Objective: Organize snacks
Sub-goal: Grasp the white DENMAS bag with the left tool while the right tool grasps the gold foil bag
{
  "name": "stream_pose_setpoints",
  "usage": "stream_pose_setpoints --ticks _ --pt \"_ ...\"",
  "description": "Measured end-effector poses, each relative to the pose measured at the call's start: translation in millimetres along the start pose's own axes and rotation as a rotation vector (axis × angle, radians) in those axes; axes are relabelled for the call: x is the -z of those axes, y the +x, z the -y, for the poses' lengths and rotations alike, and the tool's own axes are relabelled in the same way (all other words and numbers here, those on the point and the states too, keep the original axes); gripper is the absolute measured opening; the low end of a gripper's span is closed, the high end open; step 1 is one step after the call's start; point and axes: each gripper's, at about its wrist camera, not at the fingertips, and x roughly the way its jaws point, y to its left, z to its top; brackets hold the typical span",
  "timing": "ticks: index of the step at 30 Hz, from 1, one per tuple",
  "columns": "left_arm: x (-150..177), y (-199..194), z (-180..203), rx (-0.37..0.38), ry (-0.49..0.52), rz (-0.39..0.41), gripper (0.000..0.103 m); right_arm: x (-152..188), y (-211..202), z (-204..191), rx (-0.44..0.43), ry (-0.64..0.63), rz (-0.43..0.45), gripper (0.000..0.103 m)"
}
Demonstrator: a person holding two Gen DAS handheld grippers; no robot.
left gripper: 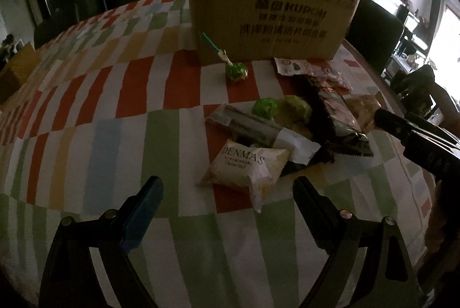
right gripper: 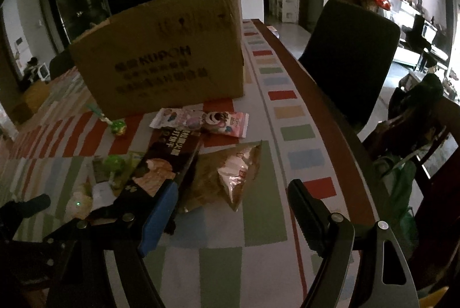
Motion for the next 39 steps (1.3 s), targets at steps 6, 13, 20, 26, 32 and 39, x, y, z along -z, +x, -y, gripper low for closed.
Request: stream_pose_setpoints --ticks 6,13,20,26,32,39 --pt "-5 10 -3 0.015 -0.011 -0.005 0.09 -4 12 2 0.005 0.015 -0.007 0.08" --pt "-10 18 -7 0.039 -0.03 -0.012 0.08 -7 27 1 0.006 0.013 -0.025 0.079" --pt "-12 19 -6 0.074 -0.035 -0.019 0.055 -7 31 -2 -0.014 -0.003 -0.035 0.064" --pt "-11 15 -5 0.081 -0.031 -0.004 0.044 -4 31 -7 -0.048 -0.026 -0.047 0.044" --pt "-9 10 -4 0.081 -0.03 0.003 0.043 -3 21 -10 -0.042 -0.056 -0.022 0.036" --pt "-9 -11 -3 0.077 -0.04 0.044 0.043 -4 4 -11 -0.042 -0.075 0.012 0.031"
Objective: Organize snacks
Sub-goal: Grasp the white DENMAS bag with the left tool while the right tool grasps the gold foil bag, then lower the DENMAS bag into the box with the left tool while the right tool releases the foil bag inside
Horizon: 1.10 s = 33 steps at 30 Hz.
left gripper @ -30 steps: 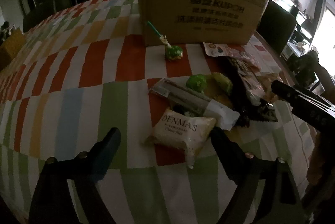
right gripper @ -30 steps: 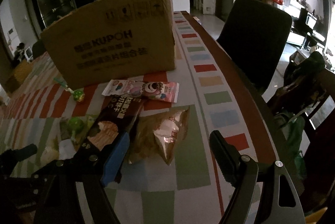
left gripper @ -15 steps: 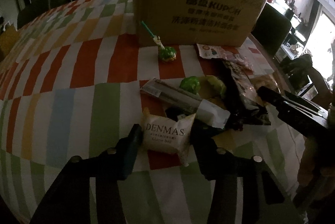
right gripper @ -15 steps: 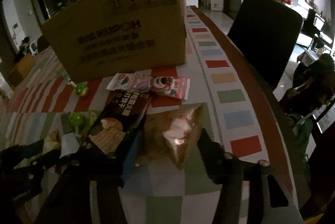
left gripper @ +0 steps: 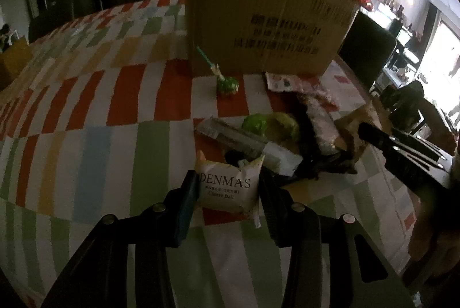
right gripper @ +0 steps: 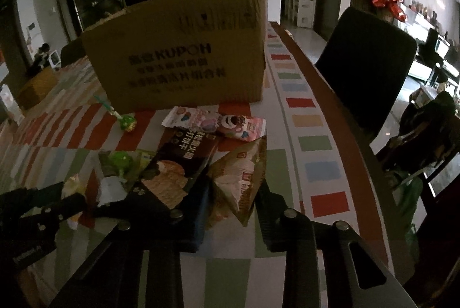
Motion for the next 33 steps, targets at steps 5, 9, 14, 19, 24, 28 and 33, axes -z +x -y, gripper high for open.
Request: stream_pose_setpoints --ticks 5,9,14,19,24,28,33 --pt "-4 -20 5 0.005 0.004 0.048 0.043 -1 -16 0 -0.005 -0.005 0.03 0.03" --pt "-10 -35 10 0.014 0.012 0.087 0.043 -5 -32 -1 -0.014 -0.01 0.069 0.029" --pt "-18 -47 14 0.039 0.013 0.119 0.043 -10 -46 -3 -0.034 -0.02 0.108 0.028" --pt "-30 -56 21 0.059 0.024 0.15 0.043 -17 -60 -5 -0.058 -0.024 0.145 0.028" --pt "-46 -66 28 0.072 0.04 0.194 0.043 -28 -70 -6 -0.086 -0.027 0.176 0.028" --pt "-63 -73 32 0.078 0.053 0.229 0.043 -39 -75 -8 -0.105 -0.032 0.2 0.028" --pt "-84 -82 35 0.073 0.076 0.277 0.043 -58 -80 -11 -0.117 -0.05 0.239 0.028"
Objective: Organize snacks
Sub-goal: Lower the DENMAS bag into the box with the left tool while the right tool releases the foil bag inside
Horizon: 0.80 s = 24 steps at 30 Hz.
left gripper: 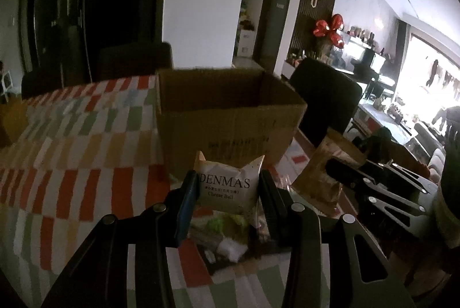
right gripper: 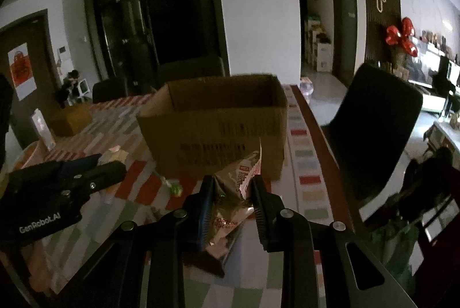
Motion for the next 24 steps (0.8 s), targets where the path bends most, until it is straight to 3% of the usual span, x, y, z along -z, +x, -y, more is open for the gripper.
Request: stream_pose_setpoints --ticks 14,24 --pt "-67 -3 -2 -0.034 0.067 0.109 0.043 -64 6 -10 -0.011 -0.051 0.11 0.028" --pt "-104 18 -12 -0.019 0.072 0.111 0.043 -108 24 -11 0.008 -0.067 0.165 0.028"
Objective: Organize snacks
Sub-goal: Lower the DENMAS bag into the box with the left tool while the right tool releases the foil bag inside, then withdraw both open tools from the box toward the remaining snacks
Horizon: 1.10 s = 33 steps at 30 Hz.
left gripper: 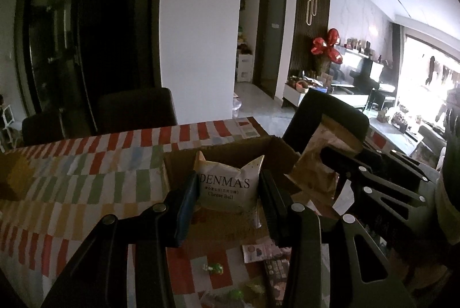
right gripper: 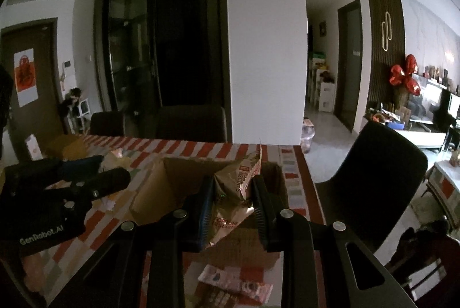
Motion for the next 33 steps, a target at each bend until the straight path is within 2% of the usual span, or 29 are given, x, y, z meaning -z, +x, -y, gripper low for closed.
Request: stream_pose_setpoints --ticks 5,16,19,20,22,27,33 --pt "-7 20 -6 0.022 -0.006 -0.02 0.043 -5 20 4 0.0 0.003 -0.022 0.028" --pt "-13 75 -23 0.01 -0.05 -0.119 0.043 -4 70 11 0.004 -0.01 -0.104 0.028" --pt "-15 86 -26 -0.007 -0.046 -0.15 0.049 -4 80 9 0.016 -0.012 -0.122 0.029" --pt "-14 87 -28 -0.027 -0.048 -0.154 0.058 -4 82 10 0.024 -0.012 -0.129 0.039" --pt "-13 85 -30 -0.065 -0.057 -0.157 0.069 -2 84 11 0.035 -0.004 -0.147 0.054" --pt "-5 61 -28 -0.113 -0.036 -0.13 0.074 6 70 14 0.042 0.022 -0.153 0.059" --pt "10 25 -18 -0.107 -0.021 -0.095 0.079 17 46 10 0.014 0.046 -0.145 0.06"
